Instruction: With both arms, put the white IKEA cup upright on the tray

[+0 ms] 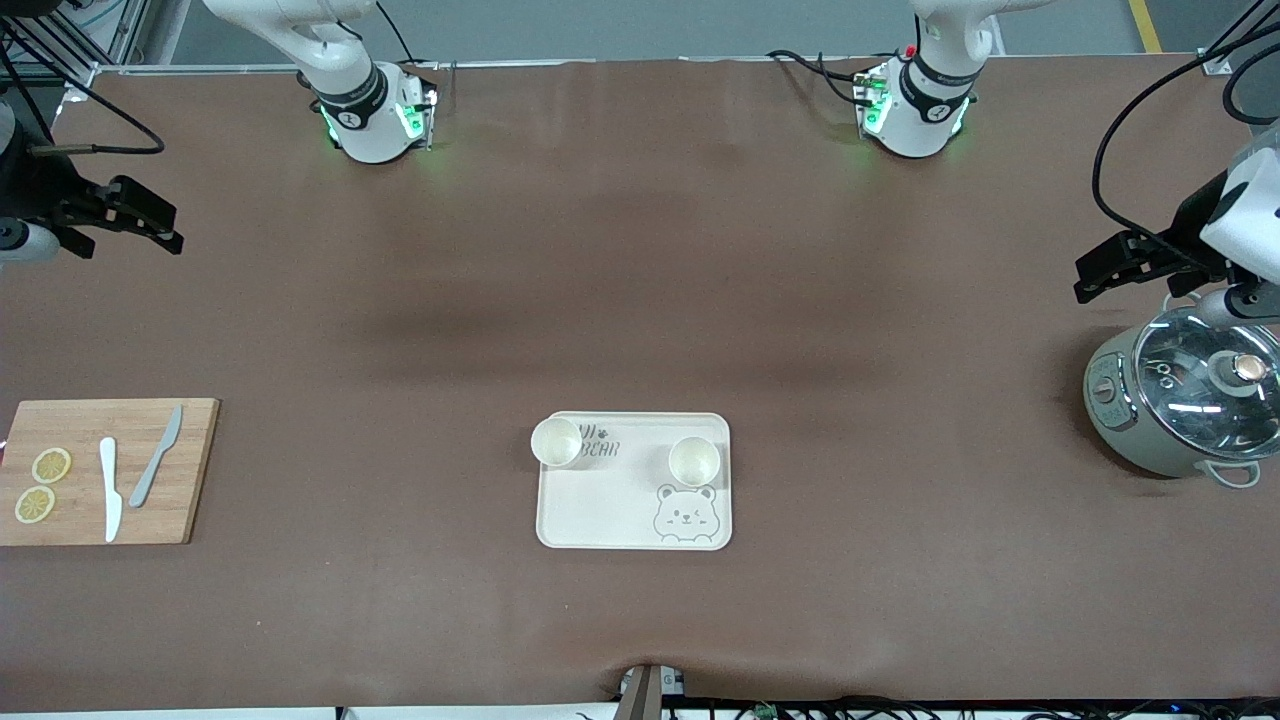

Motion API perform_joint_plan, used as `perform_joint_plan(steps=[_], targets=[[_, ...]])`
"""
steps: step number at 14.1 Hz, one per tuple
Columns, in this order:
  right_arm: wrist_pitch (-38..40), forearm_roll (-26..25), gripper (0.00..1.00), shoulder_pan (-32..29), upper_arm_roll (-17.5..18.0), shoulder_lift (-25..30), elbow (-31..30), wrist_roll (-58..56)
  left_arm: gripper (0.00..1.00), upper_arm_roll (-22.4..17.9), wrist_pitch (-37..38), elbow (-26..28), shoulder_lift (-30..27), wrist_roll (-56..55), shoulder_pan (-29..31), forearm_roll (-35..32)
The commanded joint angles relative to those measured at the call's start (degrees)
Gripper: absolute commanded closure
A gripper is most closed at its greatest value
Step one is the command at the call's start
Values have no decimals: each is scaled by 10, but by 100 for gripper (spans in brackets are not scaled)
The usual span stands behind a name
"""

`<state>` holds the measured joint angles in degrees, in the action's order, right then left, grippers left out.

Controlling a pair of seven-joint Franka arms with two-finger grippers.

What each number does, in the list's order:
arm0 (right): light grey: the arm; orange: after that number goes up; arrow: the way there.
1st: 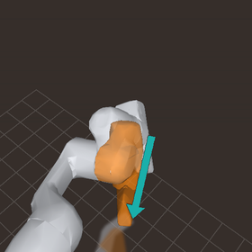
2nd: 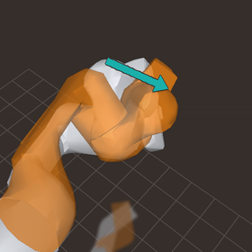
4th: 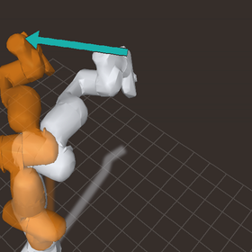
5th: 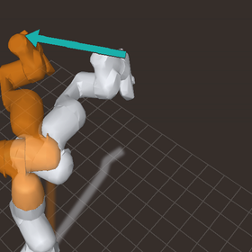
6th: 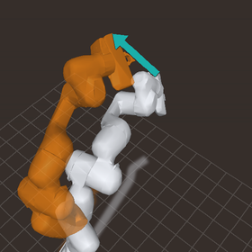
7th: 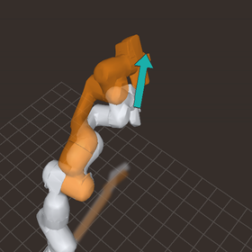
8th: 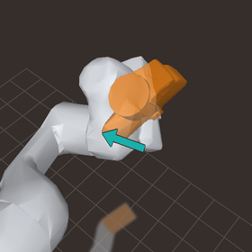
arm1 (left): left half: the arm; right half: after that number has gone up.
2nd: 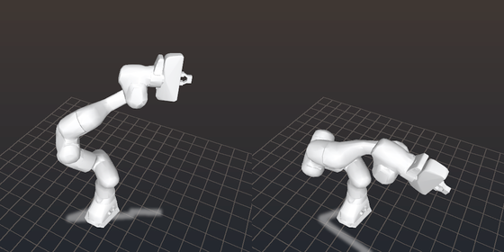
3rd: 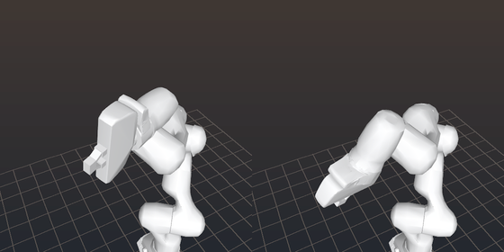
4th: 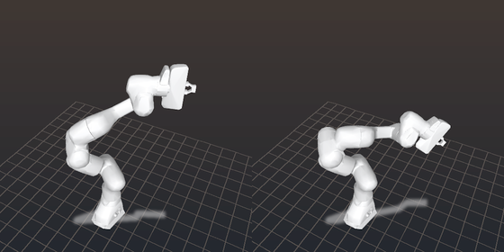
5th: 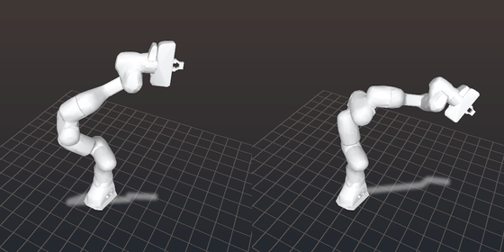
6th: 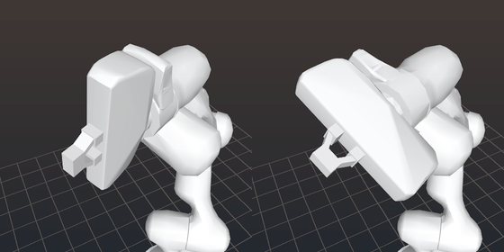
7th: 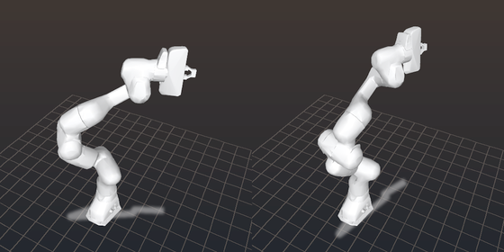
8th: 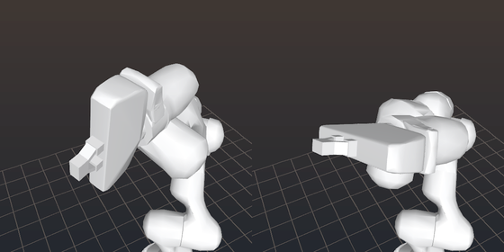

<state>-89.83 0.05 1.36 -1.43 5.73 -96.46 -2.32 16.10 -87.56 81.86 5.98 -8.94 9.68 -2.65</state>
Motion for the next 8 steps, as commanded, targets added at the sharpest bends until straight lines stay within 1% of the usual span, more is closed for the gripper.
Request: perform_joint_plan(steps=[1,2,3,5,8], targets=[[-12,-2,0,-11,7,17,-26,2,0,-3,4,5,-18,13,1,0],[-11,-2,0,-9,7,17,-25,2,0,-18,4,7,-33,14,-10,2],[-10,-2,0,-9,8,17,-26,1,0,-31,4,9,-37,9,-35,-2],[-13,-2,0,-11,8,16,-29,1,0,-76,25,16,-48,14,-77,-5],[-9,-2,0,-10,8,19,-26,1,0,-113,19,51,-78,46,-102,0]])
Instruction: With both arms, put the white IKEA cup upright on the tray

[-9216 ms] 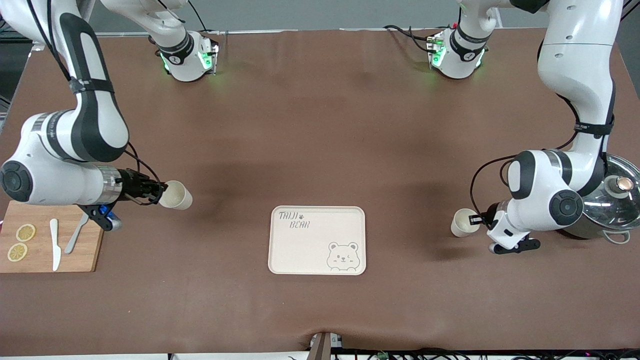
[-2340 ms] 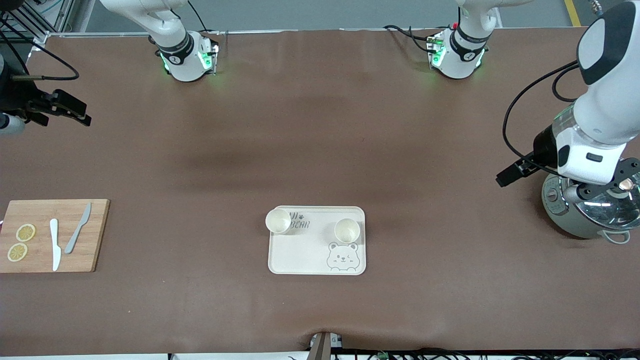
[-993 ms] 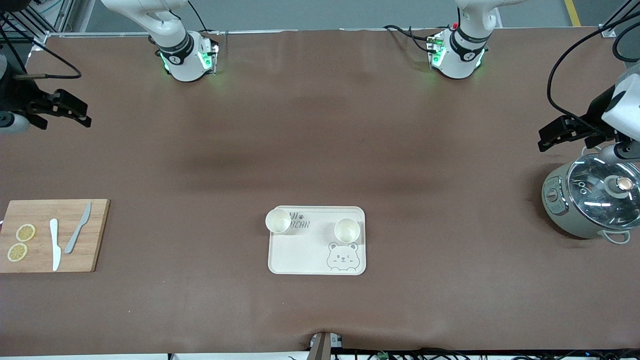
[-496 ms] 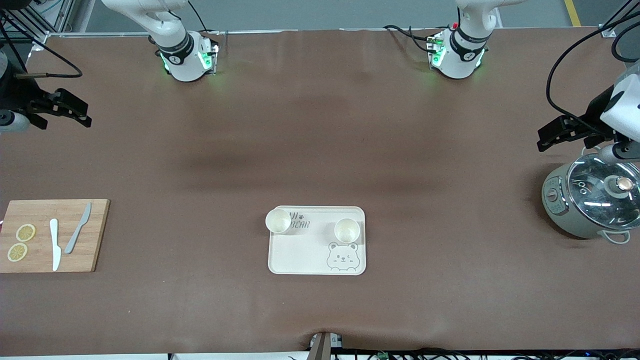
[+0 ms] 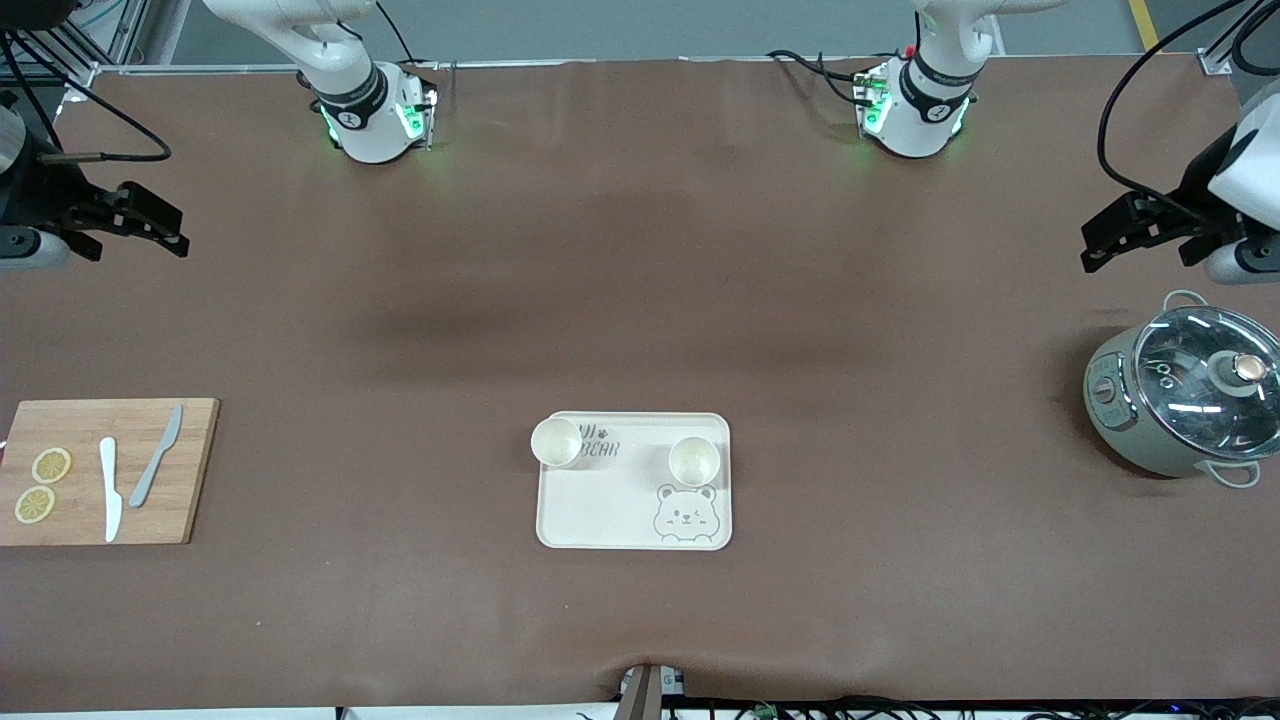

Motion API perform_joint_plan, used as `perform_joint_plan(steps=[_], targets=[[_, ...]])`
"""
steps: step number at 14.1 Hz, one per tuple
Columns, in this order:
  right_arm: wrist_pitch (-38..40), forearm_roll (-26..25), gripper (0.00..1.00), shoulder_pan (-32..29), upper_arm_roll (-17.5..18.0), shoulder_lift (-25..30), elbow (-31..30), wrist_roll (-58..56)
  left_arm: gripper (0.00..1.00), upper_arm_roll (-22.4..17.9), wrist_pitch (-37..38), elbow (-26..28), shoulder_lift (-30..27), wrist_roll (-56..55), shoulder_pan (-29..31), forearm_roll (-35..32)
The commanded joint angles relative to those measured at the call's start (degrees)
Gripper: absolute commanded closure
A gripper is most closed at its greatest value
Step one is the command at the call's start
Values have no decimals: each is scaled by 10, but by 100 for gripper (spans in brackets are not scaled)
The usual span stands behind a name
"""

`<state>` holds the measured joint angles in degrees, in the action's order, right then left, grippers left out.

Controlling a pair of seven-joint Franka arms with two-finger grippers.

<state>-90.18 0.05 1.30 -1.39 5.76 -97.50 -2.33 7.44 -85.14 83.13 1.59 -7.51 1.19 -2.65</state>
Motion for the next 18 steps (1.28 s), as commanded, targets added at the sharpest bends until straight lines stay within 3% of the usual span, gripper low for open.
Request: perform_joint_plan(steps=[1,4,18], targets=[[-8,-2,0,-9,8,17,-16,1,0,-40,-16,56,-53,41,-23,0],[-7,-2,0,-9,8,16,-14,1,0,-52,-44,108,-91,53,-33,1],[-13,-4,0,-5,9,-3,5,1,0,-49,-33,101,-91,45,-28,18]])
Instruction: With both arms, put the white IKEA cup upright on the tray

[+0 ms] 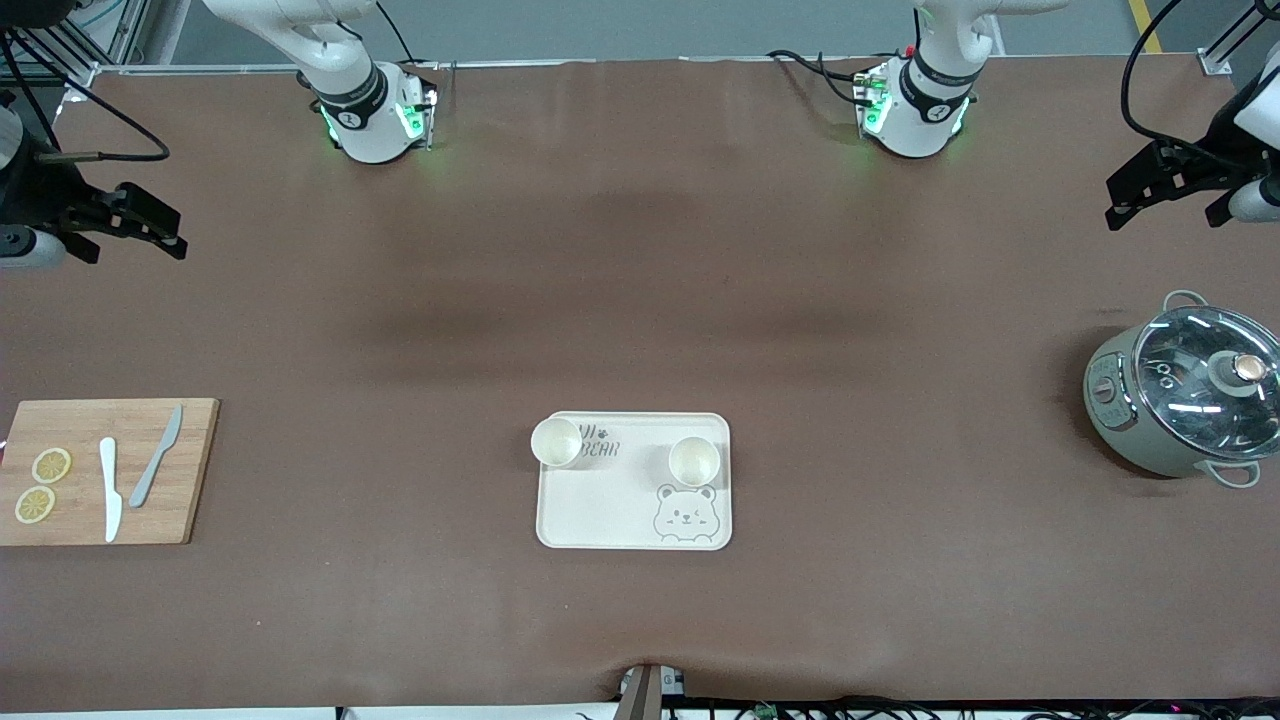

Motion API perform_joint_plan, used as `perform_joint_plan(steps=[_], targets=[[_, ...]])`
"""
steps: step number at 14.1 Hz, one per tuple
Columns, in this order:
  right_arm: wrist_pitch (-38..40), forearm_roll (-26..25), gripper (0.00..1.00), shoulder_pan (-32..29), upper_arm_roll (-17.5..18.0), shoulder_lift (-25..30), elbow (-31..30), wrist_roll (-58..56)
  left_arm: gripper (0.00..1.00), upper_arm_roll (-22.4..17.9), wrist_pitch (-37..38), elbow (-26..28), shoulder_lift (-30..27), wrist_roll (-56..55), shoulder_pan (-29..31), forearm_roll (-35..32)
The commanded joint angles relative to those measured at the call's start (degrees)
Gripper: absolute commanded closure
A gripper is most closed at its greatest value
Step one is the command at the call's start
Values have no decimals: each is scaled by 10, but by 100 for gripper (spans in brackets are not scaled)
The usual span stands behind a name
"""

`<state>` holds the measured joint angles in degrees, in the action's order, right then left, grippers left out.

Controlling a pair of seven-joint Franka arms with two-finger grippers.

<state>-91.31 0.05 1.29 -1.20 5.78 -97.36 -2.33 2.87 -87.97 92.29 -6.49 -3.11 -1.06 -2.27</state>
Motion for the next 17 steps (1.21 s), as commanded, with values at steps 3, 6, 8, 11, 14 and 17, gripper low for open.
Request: perform_joint_plan(steps=[3,6,8,11,14,17], targets=[[5,-3,0,-7,8,-17,37,-3,0,-1,3,9,-10,-1,-8,17],[5,-5,0,-5,8,-28,37,-2,0,-1,3,9,-6,8,-9,17],[8,-5,0,-8,8,-26,36,-3,0,-1,10,7,-5,2,-9,17],[11,-4,0,-10,7,-31,35,0,0,-2,38,-23,12,0,-7,10],[16,-4,0,-10,6,-32,38,0,0,-3,46,-38,13,0,-5,9],[22,-4,0,-20,5,-33,35,1,0,-3,49,-40,15,0,-6,9]])
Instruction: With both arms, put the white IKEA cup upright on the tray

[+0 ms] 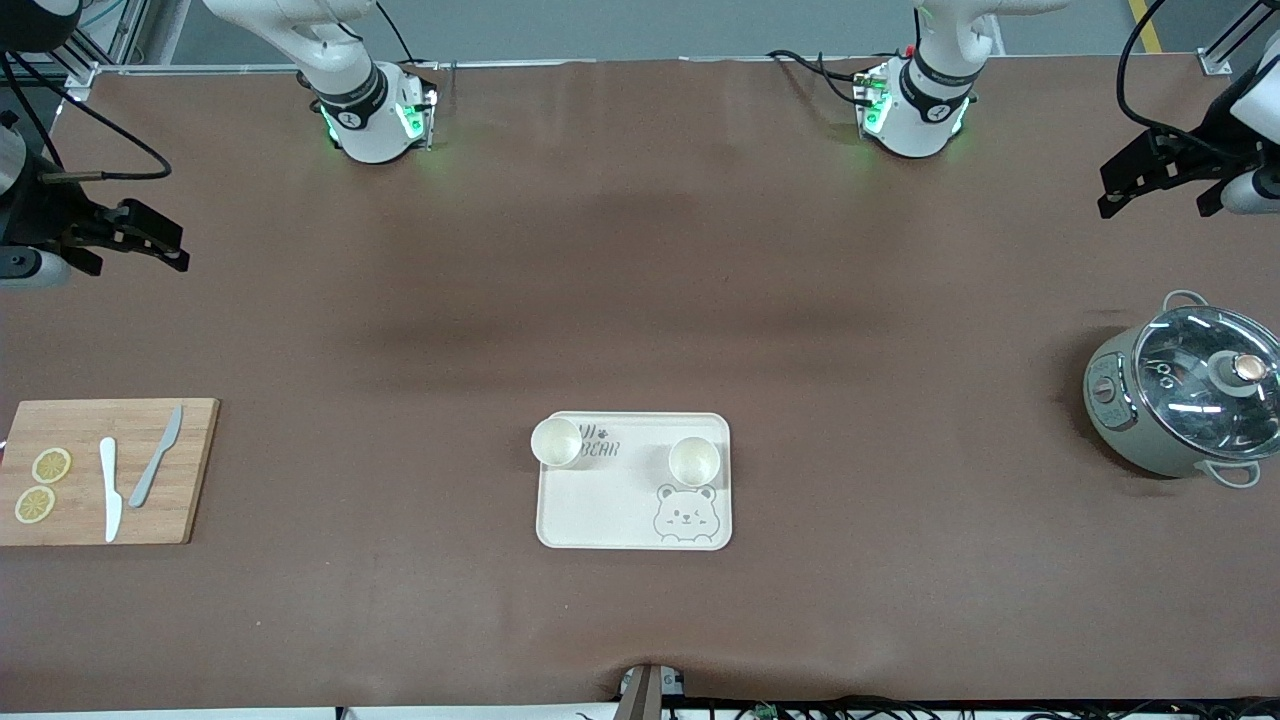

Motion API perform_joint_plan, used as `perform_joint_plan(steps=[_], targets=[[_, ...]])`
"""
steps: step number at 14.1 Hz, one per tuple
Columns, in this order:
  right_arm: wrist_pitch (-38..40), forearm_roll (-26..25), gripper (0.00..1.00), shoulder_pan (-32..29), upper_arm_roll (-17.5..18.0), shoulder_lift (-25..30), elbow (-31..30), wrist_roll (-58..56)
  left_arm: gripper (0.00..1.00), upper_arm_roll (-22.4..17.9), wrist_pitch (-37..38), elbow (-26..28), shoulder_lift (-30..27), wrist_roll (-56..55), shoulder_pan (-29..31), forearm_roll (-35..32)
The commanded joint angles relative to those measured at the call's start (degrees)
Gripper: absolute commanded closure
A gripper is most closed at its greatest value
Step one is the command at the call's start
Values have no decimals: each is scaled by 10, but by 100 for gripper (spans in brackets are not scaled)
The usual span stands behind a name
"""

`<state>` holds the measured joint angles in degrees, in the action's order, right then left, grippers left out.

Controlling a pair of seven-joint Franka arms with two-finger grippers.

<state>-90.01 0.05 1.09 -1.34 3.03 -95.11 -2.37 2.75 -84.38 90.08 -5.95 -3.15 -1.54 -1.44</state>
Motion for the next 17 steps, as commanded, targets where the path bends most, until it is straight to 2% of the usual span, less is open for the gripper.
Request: perform_joint_plan(steps=[1,17], targets=[[8,-4,0,-21,6,-6,14,2,0,-2,13,-18,11,1,-1,0],[11,-2,0,-26,6,-3,5,2,0,-6,13,-37,30,5,0,-6]])
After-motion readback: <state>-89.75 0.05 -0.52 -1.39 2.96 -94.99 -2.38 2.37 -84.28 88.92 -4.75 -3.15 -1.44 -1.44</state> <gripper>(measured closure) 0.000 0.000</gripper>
